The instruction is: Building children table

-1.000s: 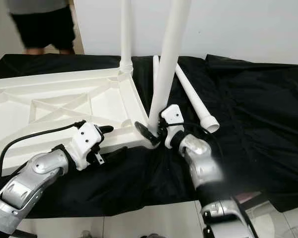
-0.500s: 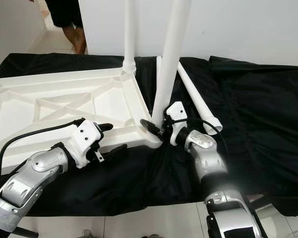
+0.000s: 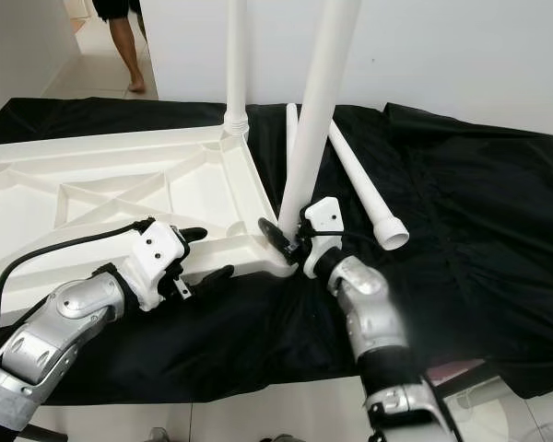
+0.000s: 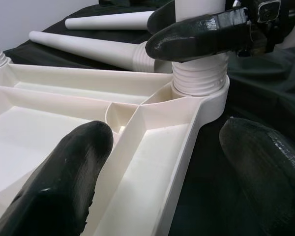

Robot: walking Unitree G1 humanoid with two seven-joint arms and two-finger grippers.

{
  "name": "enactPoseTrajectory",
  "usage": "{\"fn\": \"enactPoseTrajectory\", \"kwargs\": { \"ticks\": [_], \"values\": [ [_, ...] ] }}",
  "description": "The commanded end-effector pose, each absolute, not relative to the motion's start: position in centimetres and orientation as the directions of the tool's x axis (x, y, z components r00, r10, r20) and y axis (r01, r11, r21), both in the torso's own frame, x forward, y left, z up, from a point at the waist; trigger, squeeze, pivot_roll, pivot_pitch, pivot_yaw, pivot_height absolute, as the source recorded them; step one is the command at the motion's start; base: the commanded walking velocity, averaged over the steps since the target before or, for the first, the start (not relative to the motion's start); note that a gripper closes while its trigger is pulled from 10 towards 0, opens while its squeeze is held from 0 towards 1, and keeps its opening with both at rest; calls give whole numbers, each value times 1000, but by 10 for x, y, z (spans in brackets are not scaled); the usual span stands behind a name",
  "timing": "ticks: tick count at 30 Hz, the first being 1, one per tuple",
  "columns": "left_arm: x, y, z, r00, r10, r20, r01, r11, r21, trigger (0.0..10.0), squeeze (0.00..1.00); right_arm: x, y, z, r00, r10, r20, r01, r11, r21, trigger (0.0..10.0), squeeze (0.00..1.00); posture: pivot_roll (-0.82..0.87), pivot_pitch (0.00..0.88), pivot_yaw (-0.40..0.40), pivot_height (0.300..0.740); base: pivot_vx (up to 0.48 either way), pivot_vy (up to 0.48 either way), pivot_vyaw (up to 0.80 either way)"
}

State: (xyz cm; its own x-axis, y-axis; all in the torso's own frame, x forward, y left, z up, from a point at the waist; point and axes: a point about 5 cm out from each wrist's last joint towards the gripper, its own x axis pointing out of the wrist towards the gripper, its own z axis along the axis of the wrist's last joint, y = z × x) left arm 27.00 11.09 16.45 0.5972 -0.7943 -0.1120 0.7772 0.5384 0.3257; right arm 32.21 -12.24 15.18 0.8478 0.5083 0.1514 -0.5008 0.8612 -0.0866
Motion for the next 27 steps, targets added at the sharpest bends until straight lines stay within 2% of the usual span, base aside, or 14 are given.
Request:
{"fn": "enactPoseTrajectory", "kwargs": {
  "ticks": [1, 4, 5, 10, 12, 14, 23, 24, 25, 26, 27],
  "values": [
    [267, 112, 160, 549, -822, -151, 814, 485, 319, 10000, 0, 319, -129, 140, 895, 435, 101, -432, 900, -48, 10000, 0, 1, 91, -70, 740, 0, 0, 0],
    [267, 113, 161, 549, -822, -152, 814, 484, 321, 10000, 0, 317, -128, 140, 918, 383, 98, -383, 923, -17, 10000, 0, 2, 91, -69, 740, 0, 0, 0],
    [266, 114, 160, 549, -821, -156, 814, 483, 323, 10000, 0, 311, -127, 139, 966, 240, 97, -245, 969, 42, 10000, 0, 3, 92, -72, 740, 0, 0, 0],
    [266, 115, 160, 549, -820, -159, 814, 482, 324, 10000, 0, 307, -124, 140, 987, 127, 102, -135, 988, 74, 10000, 0, 2, 93, -75, 740, 0, 0, 0],
    [266, 115, 161, 554, -818, -155, 810, 486, 327, 10000, 0, 302, -118, 139, 995, 9, 97, -22, 992, 126, 10000, 0, 10, 94, -78, 740, 0, 0, 0],
    [266, 115, 162, 557, -816, -153, 808, 489, 329, 10000, 0, 299, -112, 137, 996, -42, 78, 29, 987, 159, 10000, 0, 14, 91, -77, 740, 0, 0, 0],
    [267, 118, 160, 561, -811, -164, 806, 490, 333, 10000, 0, 294, -101, 144, 993, 40, 109, -58, 983, 175, 10000, 0, 19, 87, -80, 740, 0, 0, 0],
    [267, 119, 161, 563, -810, -164, 805, 491, 334, 10000, 0, 293, -102, 145, 993, 38, 108, -57, 981, 187, 10000, 322, 18, 89, -85, 740, 0, 0, 0],
    [267, 120, 161, 564, -810, -164, 804, 492, 335, 10000, 0, 292, -103, 145, 994, 34, 106, -55, 979, 197, 10000, 322, 18, 89, -85, 740, 0, 0, 0],
    [267, 120, 161, 564, -809, -163, 803, 492, 335, 10000, 0, 291, -103, 145, 995, 24, 101, -44, 978, 204, 10000, 1000, 18, 89, -85, 740, 0, 0, 0],
    [268, 121, 161, 568, -807, -164, 801, 495, 337, 10000, 0, 291, -102, 148, 992, 43, 120, -67, 977, 201, 10000, 1000, 15, 88, -87, 740, 0, 0, 0]
  ]
}}
